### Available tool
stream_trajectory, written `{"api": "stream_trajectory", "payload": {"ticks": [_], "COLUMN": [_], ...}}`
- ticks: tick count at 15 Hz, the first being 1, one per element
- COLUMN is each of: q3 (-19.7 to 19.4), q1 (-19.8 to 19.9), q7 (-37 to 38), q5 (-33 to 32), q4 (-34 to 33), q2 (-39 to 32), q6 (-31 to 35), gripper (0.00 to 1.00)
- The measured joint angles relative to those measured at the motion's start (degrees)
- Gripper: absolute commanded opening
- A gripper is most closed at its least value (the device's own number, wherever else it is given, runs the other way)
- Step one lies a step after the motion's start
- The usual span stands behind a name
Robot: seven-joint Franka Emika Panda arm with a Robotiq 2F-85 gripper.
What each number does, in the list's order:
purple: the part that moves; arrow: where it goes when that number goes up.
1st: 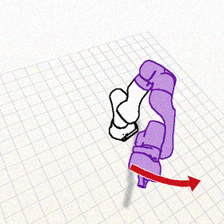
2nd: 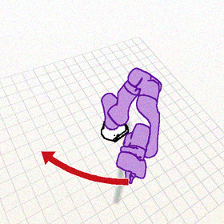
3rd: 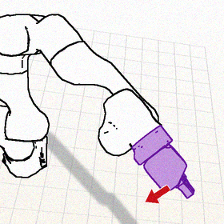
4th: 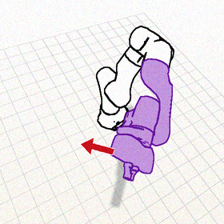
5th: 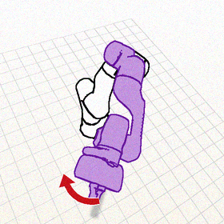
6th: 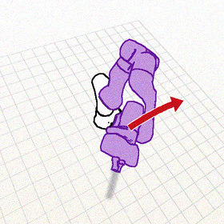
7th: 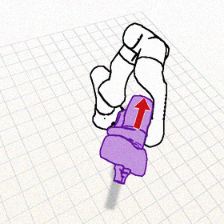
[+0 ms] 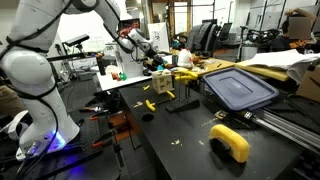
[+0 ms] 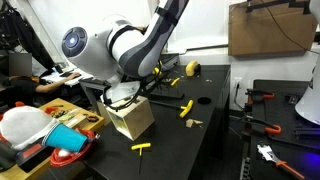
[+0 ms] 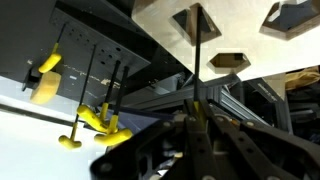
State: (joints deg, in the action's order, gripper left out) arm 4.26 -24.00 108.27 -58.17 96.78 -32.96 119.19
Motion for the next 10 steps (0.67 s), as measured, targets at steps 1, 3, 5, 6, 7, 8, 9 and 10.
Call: {"api": "stream_trajectory", "payload": {"ticks": [1, 3, 5, 6, 7, 8, 9, 10], "q3": [0.3, 0.8, 1.2, 1.3, 1.3, 1.3, 1.4, 1.4], "q1": [0.1, 0.4, 0.7, 0.9, 1.0, 1.1, 1.3, 1.6], "q7": [0.0, -0.1, -0.1, -0.1, -0.2, -0.2, -0.2, -0.2], "q5": [0.0, 0.0, 0.0, 0.0, 0.0, 0.0, 0.1, 0.2], "q4": [0.0, 0.0, 0.0, 0.0, 0.0, 0.0, 0.0, 0.0], "q2": [0.0, 0.0, 0.0, 0.0, 0.0, 0.1, 0.1, 0.2], "q6": [0.0, 0.1, 0.1, 0.2, 0.2, 0.4, 0.6, 0.9], "gripper": [0.39, 0.54, 0.69, 0.76, 0.84, 0.91, 0.98, 1.00]}}
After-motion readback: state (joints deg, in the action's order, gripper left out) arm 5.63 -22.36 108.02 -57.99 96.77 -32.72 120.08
